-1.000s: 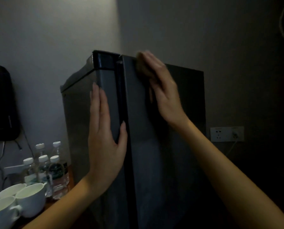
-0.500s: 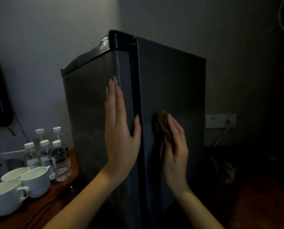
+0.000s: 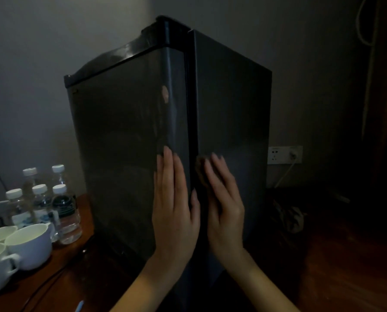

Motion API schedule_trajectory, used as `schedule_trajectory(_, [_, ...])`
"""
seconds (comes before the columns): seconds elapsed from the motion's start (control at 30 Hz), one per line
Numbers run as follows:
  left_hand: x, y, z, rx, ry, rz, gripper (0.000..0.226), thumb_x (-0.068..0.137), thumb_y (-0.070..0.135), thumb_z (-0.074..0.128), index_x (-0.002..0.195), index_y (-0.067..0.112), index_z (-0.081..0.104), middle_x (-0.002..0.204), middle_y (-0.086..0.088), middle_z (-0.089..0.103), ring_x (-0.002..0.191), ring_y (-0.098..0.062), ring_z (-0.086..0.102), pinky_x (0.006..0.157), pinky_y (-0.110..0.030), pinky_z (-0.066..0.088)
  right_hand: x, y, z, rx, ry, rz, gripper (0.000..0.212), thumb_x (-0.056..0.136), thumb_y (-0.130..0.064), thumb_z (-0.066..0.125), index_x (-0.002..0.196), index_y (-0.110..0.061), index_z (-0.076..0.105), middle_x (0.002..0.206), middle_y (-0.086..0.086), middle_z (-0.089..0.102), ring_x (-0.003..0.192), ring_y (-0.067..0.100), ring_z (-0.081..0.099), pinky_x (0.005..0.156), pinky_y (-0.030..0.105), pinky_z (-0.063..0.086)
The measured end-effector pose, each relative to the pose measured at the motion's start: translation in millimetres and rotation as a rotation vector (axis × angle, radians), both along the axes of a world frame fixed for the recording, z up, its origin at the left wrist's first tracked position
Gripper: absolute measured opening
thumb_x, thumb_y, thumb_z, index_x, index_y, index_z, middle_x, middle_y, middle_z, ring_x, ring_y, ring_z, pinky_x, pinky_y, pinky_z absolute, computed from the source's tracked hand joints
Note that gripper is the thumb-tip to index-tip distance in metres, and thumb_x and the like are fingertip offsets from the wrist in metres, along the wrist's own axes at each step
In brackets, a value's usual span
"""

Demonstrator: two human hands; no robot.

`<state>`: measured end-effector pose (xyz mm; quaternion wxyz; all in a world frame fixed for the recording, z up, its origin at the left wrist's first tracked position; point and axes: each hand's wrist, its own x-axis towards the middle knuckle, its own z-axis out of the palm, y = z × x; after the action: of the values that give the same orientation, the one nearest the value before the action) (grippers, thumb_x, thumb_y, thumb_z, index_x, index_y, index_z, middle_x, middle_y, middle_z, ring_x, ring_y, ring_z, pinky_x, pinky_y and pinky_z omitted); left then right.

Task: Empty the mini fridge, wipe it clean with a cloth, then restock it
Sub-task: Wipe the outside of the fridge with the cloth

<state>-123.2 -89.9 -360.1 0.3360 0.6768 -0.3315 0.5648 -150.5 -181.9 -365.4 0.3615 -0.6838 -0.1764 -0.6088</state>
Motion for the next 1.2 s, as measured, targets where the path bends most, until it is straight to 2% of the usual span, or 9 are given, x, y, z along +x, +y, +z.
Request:
schedule_trajectory(0.17, [-0.6, 0.0, 0.1, -0.004, -0.006, 0.007, 0.082, 0.090, 0.006, 0.056, 0.152, 0.008, 0.002, 0.161, 0.001, -0.006, 0.150, -0.021, 0.004, 0.121, -0.036, 0.015, 17.9, -17.1, 39.5, 0.123, -0.048, 0.005, 0.050, 0.088, 0.019, 0.047, 0.135, 0.000, 0.051, 0.145, 0.012, 0.046, 0.141, 0.022, 0.036, 0.115, 0.041, 0.033])
schedule_trajectory(0.27, [-0.1, -0.3, -0.4, -0.011, -0.012, 0.001, 0.080, 0.091, 0.005, 0.056, 0.152, 0.007, 0.004, 0.161, 0.001, -0.004, 0.150, -0.021, 0.005, 0.121, -0.037, 0.016, 15.5, -17.4, 10.8, 0.139, -0.003, -0.025, 0.053, 0.086, 0.020, 0.049, 0.134, -0.001, 0.052, 0.146, 0.010, 0.046, 0.140, 0.022, 0.037, 0.114, 0.042, 0.034])
schedule_trajectory(0.37, [0.7, -0.3, -0.2, -0.011, -0.009, -0.025, 0.084, 0.091, 0.005, 0.054, 0.154, 0.013, -0.002, 0.161, 0.004, -0.007, 0.150, -0.020, 0.004, 0.121, -0.039, 0.016, 3.4, -2.7, -25.6, 0.068, 0.041, -0.019, 0.045, 0.090, 0.008, 0.051, 0.134, -0.003, 0.051, 0.148, 0.005, 0.044, 0.142, 0.024, 0.035, 0.115, 0.036, 0.032])
schedule_trajectory(0.53, [0.1, 0.8, -0.3, -0.006, 0.006, -0.034, 0.084, 0.090, 0.003, 0.055, 0.152, 0.009, 0.000, 0.161, 0.003, -0.007, 0.150, -0.020, 0.003, 0.121, -0.038, 0.013, 5.4, 3.4, 18.0, -0.087, -0.043, 0.007, 0.040, 0.092, 0.005, 0.049, 0.132, 0.000, 0.050, 0.145, 0.014, 0.045, 0.143, 0.030, 0.032, 0.116, 0.038, 0.031])
schedule_trajectory(0.67, [-0.3, 0.5, -0.2, -0.003, 0.003, -0.016, 0.081, 0.091, 0.005, 0.054, 0.152, 0.008, 0.001, 0.161, 0.000, -0.003, 0.150, -0.021, 0.003, 0.121, -0.039, 0.016, 19.0, -11.8, 24.6, 0.031, -0.068, 0.041, 0.044, 0.091, 0.015, 0.046, 0.133, 0.003, 0.048, 0.145, 0.017, 0.044, 0.142, 0.031, 0.033, 0.115, 0.047, 0.032])
schedule_trajectory(0.8, [-0.5, 0.3, 0.1, -0.010, 0.004, -0.020, 0.080, 0.092, 0.005, 0.054, 0.152, 0.008, 0.001, 0.160, 0.000, -0.002, 0.150, -0.021, 0.004, 0.121, -0.038, 0.015, 15.1, -11.4, -20.3, 0.204, 0.027, 0.005, 0.057, 0.086, 0.022, 0.047, 0.136, -0.003, 0.048, 0.148, 0.005, 0.043, 0.142, 0.021, 0.035, 0.112, 0.050, 0.034])
schedule_trajectory(0.97, [-0.5, 0.8, -0.3, -0.010, 0.009, -0.034, 0.080, 0.091, 0.004, 0.055, 0.152, 0.008, 0.002, 0.161, 0.004, -0.007, 0.150, -0.020, 0.003, 0.121, -0.040, 0.016, 5.6, 4.5, -2.6, -0.014, -0.007, 0.019, 0.044, 0.093, 0.007, 0.048, 0.137, 0.000, 0.045, 0.150, 0.011, 0.039, 0.144, 0.028, 0.029, 0.117, 0.038, 0.029])
schedule_trajectory(1.03, [-0.7, 0.5, -0.1, -0.011, 0.009, -0.036, 0.078, 0.091, 0.003, 0.055, 0.150, 0.004, 0.004, 0.161, 0.003, -0.006, 0.150, -0.021, 0.003, 0.120, -0.041, 0.017, 13.1, -2.9, 22.2, -0.036, -0.037, 0.021, 0.047, 0.091, 0.015, 0.046, 0.136, 0.002, 0.045, 0.149, 0.013, 0.039, 0.144, 0.029, 0.028, 0.117, 0.037, 0.027])
schedule_trajectory(1.2, [-2.1, 0.0, -3.0, 0.002, -0.001, 0.001, 0.075, 0.092, 0.004, 0.055, 0.149, 0.001, 0.006, 0.159, -0.004, 0.000, 0.150, -0.022, 0.004, 0.121, -0.039, 0.016, 28.3, -34.0, 14.7, 0.262, 0.023, -0.013, 0.056, 0.089, 0.019, 0.043, 0.140, -0.005, 0.046, 0.150, 0.006, 0.039, 0.141, 0.011, 0.034, 0.117, 0.037, 0.029])
